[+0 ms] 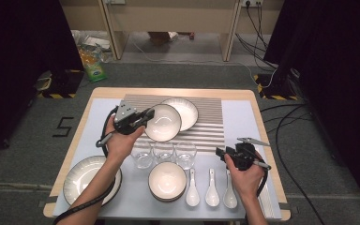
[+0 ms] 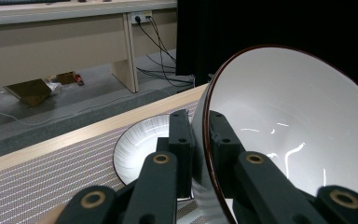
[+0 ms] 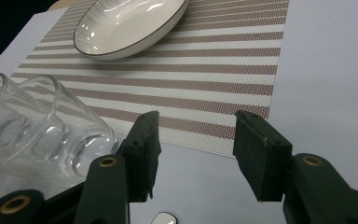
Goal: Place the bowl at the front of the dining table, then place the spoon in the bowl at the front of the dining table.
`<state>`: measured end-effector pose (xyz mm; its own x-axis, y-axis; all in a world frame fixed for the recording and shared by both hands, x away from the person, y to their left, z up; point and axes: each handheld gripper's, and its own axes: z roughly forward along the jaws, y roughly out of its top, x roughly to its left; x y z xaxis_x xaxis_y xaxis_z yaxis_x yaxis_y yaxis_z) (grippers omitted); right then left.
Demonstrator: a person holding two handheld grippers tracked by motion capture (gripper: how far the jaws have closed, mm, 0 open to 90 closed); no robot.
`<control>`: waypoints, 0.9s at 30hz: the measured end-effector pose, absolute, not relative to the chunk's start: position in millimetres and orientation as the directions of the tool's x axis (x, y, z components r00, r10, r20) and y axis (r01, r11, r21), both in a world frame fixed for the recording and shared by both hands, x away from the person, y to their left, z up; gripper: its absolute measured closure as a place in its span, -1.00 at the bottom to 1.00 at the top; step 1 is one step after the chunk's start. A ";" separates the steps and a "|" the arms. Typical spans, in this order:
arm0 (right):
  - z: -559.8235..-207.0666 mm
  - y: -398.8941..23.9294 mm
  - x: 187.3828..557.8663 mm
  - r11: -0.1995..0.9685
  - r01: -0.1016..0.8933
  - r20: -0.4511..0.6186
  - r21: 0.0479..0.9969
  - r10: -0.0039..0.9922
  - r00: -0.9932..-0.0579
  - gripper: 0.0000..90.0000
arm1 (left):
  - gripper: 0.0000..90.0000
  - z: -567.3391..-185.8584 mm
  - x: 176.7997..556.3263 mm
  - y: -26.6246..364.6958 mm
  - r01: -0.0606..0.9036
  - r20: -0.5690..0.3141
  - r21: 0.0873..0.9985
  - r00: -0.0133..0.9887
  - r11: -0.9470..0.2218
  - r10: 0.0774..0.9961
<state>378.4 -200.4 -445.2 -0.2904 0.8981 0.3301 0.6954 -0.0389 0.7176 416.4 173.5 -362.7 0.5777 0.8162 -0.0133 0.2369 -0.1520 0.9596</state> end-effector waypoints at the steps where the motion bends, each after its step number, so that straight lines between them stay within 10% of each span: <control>1: -445.3 -200.7 378.9 -0.040 0.696 0.330 0.717 0.899 -0.289 0.13 | 0.81 -363.0 417.0 173.7 0.240 -0.016 0.959 0.578 -0.151 0.816; 27: -443.5 -199.9 379.0 -0.038 0.695 0.329 0.718 0.898 -0.292 0.13 | 0.81 -370.8 425.2 173.2 0.249 -0.020 0.958 0.556 -0.143 0.831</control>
